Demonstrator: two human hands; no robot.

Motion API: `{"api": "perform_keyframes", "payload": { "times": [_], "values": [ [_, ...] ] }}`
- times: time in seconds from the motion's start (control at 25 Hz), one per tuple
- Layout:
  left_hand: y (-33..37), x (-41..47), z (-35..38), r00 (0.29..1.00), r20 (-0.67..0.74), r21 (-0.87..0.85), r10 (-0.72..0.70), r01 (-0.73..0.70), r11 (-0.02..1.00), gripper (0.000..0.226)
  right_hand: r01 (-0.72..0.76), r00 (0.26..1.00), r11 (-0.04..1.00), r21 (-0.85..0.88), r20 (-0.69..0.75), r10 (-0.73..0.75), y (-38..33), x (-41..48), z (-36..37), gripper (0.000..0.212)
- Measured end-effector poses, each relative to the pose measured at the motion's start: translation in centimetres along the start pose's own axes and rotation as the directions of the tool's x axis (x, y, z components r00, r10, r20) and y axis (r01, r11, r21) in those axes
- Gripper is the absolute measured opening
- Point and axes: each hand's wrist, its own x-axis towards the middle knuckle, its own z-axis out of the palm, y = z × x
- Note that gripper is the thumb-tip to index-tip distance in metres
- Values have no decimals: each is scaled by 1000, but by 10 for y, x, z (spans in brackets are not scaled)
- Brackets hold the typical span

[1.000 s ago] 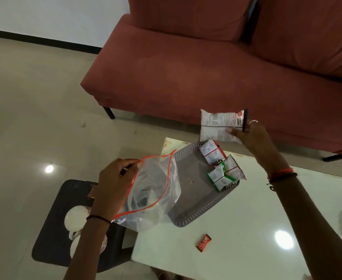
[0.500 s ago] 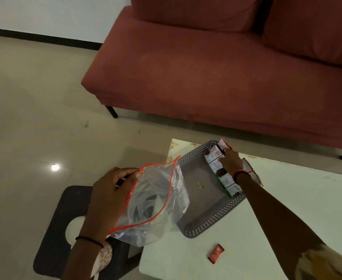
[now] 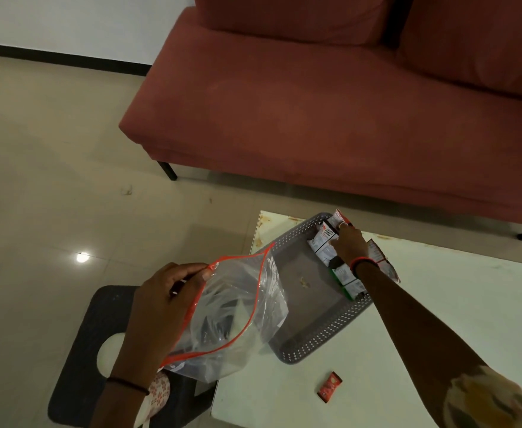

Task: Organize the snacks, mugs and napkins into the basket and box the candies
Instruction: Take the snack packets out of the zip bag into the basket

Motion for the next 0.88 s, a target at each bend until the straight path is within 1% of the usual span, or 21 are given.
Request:
{"api": "perform_keyframes", "payload": {
  "times": [0.08,0.12,0.16,0.2,0.24,0.28,0.32,0.36,0.4,0.44,0.48,0.56,0.64,0.68,0.72,0.8,0.84,0.88],
  "values": [
    [2,-3,-1,1000,-1,-4,-2,2,1000,5,11,999,1000,-21,-52,-12,-2,-12,-4,41],
    [4,-4,-2,1000,-1,-16,-7,7,1000,6,58,996,998,-39,-68,-60,-3,-23,-7,44],
    [6,-6,-2,1000,7,-28,-9,9,1000,7,140,989,989,-38,-47,-142,-5,-37,-10,49],
    [8,-7,-2,1000,18,-32,-3,4,999,8,254,967,967,-2,28,-253,-6,-54,-13,60],
    [11,-9,-1,999,29,-24,13,-12,1000,9,374,914,925,68,144,-380,-7,-74,-17,77],
    [15,-11,-1,998,42,-11,36,-36,999,10,467,833,872,146,259,-490,-9,-95,-19,96],
    [19,-14,0,997,53,-1,62,-62,998,10,531,753,824,195,338,-565,-12,-117,-20,112],
    [24,-17,2,994,66,4,88,-88,996,11,558,707,800,223,376,-598,-14,-140,-19,120],
    [29,-20,2,990,78,6,114,-115,993,11,542,704,798,263,376,-602,-16,-160,-19,119],
    [34,-25,3,987,88,1,137,-138,990,12,473,736,815,335,357,-575,-19,-176,-19,113],
    [40,-29,3,983,94,-7,155,-155,988,13,380,787,825,418,323,-526,-22,-189,-21,101],
    [51,-42,1,980,93,-16,175,-174,985,13,241,878,809,537,235,-418,-25,-206,-31,59],
    [58,-55,-1,982,70,-20,174,-173,985,12,172,924,762,624,165,-344,-26,-219,-46,14],
    [59,-60,-1,985,63,-32,162,-160,987,11,123,942,719,684,148,-302,-25,-225,-53,4],
    [60,-69,-1,987,69,-54,143,-140,989,10,46,960,663,747,151,-236,-22,-231,-61,7],
    [60,-90,-2,989,103,-106,103,-92,990,11,-133,961,512,849,236,-142,-12,-243,-78,10],
    [58,-101,-2,990,110,-125,90,-76,989,12,-197,951,453,870,281,-126,-7,-249,-86,12],
    [55,-112,0,991,112,-145,79,-62,987,12,-229,945,414,881,303,-123,-3,-255,-94,12]
  ]
}}
